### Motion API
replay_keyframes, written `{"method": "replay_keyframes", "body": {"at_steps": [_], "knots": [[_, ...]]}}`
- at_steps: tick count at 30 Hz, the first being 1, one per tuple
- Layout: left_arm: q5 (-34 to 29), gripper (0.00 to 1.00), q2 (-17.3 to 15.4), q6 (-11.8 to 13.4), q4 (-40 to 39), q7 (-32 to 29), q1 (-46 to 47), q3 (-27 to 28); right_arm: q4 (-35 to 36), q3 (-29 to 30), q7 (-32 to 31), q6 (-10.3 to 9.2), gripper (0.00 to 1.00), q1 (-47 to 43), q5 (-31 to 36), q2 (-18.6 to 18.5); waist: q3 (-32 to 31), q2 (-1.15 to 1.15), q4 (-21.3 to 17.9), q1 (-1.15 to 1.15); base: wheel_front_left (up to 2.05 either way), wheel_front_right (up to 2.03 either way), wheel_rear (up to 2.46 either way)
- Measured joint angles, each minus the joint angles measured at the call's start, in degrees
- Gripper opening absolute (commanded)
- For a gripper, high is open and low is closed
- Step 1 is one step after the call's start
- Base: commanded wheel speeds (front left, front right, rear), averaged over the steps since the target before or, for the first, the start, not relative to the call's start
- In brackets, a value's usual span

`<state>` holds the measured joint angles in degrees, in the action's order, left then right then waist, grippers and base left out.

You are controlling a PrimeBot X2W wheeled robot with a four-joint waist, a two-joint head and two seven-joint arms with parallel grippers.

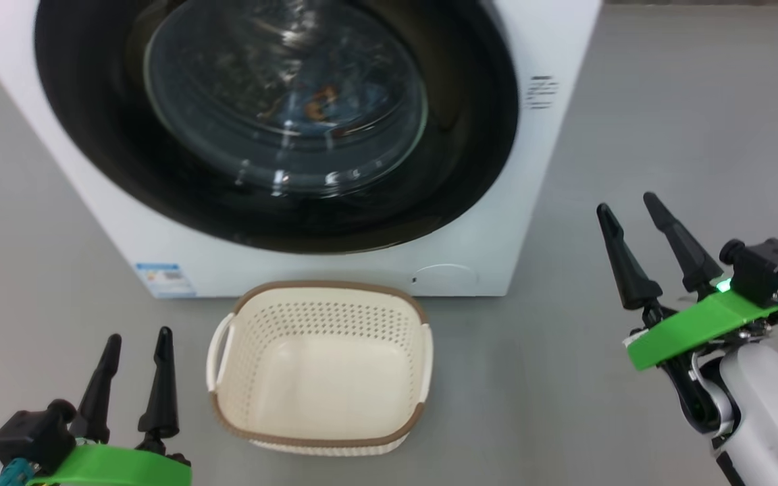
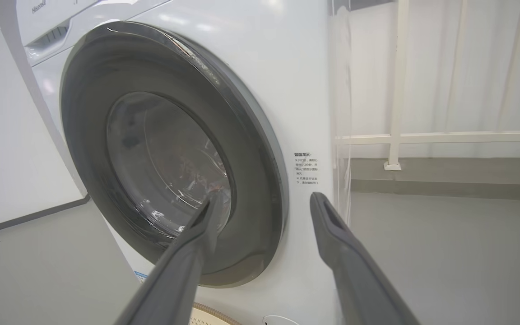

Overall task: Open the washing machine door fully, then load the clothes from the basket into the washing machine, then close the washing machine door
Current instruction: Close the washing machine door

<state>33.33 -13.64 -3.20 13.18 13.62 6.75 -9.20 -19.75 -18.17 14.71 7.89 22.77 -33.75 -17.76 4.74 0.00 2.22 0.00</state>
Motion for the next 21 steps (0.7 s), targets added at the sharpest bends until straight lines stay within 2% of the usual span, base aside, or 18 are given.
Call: {"method": "replay_keyframes", "body": {"at_steps": [10, 21], "knots": [[1.4, 1.00, -0.1, 0.7, -2.5, -0.1, -1.6, 0.1, 2.8, 2.8, 0.0, 0.00, 1.00, -6.3, 0.8, 1.1, -2.8, 0.00, -4.8, 0.00, 0.00, 0.00, 0.00], [2.5, 1.00, -0.2, 0.4, -3.9, -0.9, -3.5, -0.1, 3.1, 5.7, 0.0, 0.00, 1.00, -9.5, 2.6, 1.5, -4.1, 0.00, -5.0, 0.00, 0.00, 0.00, 0.00]]}}
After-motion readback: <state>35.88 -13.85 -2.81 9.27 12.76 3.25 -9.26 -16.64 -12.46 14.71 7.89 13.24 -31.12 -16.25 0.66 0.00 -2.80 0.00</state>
